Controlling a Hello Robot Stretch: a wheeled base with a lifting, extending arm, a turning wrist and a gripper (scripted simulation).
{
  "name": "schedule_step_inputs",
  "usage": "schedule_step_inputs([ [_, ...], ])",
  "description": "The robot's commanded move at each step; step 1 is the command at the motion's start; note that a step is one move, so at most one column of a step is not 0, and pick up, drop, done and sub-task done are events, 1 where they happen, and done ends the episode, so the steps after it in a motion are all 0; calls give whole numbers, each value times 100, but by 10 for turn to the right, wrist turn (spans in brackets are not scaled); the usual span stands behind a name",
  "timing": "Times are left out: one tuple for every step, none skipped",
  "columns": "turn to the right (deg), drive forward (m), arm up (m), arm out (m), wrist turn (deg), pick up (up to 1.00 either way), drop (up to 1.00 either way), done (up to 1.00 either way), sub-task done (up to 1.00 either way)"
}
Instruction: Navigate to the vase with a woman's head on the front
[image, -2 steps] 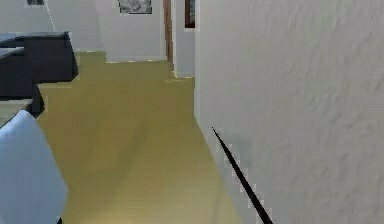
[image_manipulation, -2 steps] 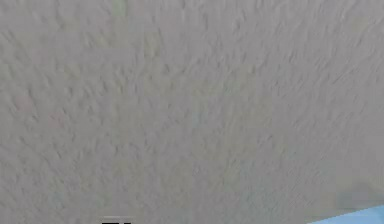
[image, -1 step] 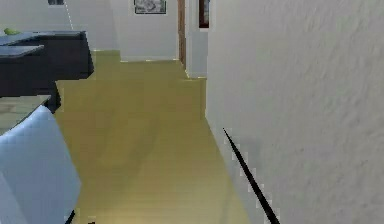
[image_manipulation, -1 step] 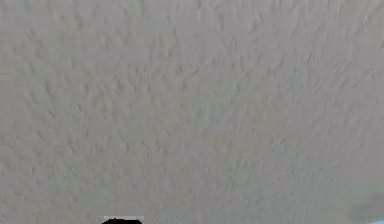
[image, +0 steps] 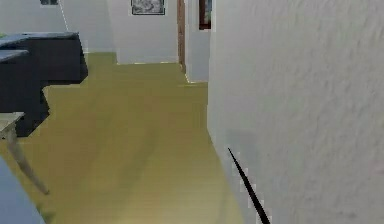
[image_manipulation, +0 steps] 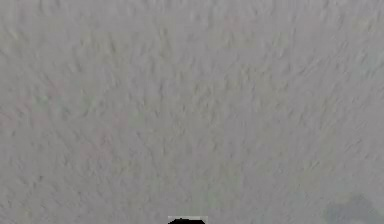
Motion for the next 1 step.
schedule_step_inputs([
  [-60,0,0,0,0,0,0,0,0],
])
